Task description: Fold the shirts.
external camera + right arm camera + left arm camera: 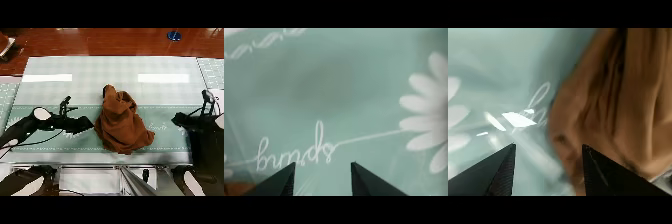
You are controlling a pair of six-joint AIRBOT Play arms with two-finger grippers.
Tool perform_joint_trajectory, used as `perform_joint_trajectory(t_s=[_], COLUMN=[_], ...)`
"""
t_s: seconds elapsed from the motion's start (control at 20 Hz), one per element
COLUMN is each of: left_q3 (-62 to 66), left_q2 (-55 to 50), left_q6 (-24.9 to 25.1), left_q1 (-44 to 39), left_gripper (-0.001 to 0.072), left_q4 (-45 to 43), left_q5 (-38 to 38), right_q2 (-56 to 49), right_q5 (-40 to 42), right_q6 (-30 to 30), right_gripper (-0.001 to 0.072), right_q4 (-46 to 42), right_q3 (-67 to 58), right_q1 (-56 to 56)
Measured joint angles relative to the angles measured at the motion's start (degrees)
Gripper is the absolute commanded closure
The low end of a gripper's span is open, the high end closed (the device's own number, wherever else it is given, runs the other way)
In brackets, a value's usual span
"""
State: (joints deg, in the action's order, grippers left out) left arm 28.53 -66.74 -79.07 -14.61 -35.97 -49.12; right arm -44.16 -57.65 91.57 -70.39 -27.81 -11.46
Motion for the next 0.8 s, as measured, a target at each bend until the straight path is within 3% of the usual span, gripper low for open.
perform_joint_trajectory(t_s=[0.15,0.2,0.25,0.5,0.8], left_q3=[0.6,1.0,1.4,4.0,4.8], left_q2=[-4.7,-5.8,-6.8,-9.0,-9.5], left_q6=[3.7,4.3,5.0,11.0,13.5], left_q1=[-2.4,-3.5,-4.6,-7.0,-7.4], left_gripper=[0.0207,0.0344,0.0682,0.0691,0.0691], left_q4=[6.8,8.2,8.7,10.1,10.6], left_q5=[0.9,1.4,2.3,1.4,-0.2], right_q2=[0.9,1.0,1.1,1.3,-0.1], right_q5=[-0.2,-0.3,-0.7,-6.4,-9.6], right_q6=[-2.0,-2.4,-2.8,-5.7,-11.0], right_gripper=[0.0309,0.0309,0.0309,0.0309,0.0309], right_q4=[3.2,3.8,4.2,5.7,14.3], right_q3=[2.4,2.7,3.0,6.0,10.2], right_q1=[-0.9,-1.1,-1.2,-1.4,-0.2])
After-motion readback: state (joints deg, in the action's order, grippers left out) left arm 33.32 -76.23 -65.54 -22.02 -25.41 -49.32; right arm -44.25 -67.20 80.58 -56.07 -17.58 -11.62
